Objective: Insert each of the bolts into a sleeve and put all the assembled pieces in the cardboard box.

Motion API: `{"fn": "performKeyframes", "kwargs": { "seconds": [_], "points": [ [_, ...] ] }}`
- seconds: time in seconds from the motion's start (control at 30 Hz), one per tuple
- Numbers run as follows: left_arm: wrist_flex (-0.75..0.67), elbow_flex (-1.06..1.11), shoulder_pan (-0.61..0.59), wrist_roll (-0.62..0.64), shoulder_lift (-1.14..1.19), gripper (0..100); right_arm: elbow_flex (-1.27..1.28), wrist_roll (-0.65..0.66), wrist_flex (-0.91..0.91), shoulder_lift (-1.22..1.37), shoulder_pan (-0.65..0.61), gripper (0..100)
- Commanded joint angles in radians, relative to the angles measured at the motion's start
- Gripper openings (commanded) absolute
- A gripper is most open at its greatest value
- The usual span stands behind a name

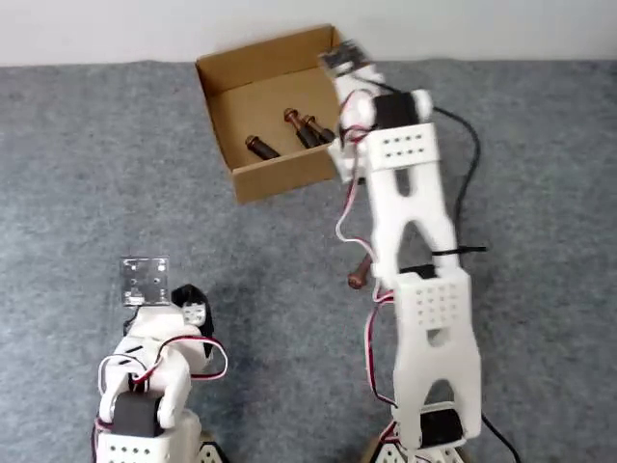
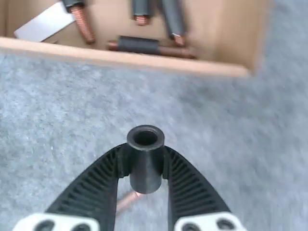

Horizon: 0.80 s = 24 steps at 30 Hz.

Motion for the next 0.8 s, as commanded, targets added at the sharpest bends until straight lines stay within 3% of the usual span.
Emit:
{"fn": "performKeyframes", "kwargs": {
  "seconds": [0.0,0.23,0.67,0.77],
  "points": [
    [-0.002,-0.101,0.006,0.015,-0.006,0,0.14,-0.08,0.045,-0.22,0.064,0.8],
    [-0.014,-0.166,0.095,-0.026,-0.003,0,0.503,-0.169,0.042,-0.545,0.142,0.8],
    [-0.029,-0.28,0.101,-0.072,0.005,0,1.002,-0.339,0.041,-1.113,0.255,0.8],
    [0.011,-0.355,0.101,-0.069,0.1,0,1.16,-0.365,0.041,-1.287,0.255,0.8]
  ]
}}
